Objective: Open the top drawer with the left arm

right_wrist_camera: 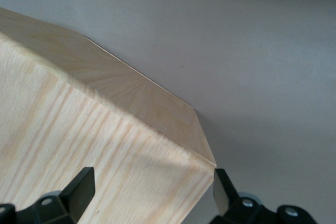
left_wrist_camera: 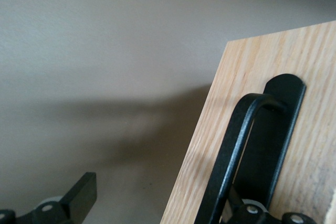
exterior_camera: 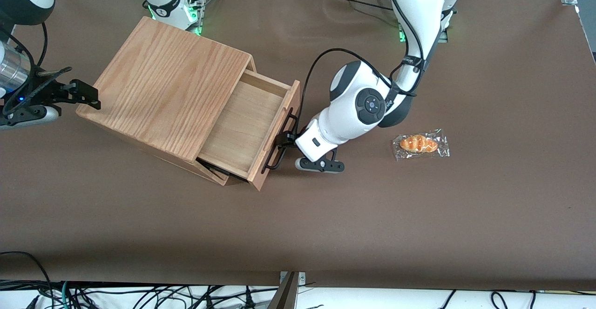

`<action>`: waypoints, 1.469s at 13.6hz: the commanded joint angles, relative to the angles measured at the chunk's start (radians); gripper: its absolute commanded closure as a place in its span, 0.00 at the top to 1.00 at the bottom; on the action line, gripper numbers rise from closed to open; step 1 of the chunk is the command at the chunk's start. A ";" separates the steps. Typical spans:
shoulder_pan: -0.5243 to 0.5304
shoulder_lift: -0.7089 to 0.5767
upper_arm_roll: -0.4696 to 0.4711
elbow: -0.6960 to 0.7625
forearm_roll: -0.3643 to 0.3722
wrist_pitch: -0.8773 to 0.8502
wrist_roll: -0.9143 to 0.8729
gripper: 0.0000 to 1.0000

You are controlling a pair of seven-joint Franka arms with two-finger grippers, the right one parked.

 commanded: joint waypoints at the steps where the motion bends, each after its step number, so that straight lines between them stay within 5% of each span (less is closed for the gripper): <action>1: 0.031 0.002 0.002 0.015 0.026 -0.018 0.016 1.00; 20: 0.049 -0.050 -0.009 0.032 -0.011 -0.099 -0.108 1.00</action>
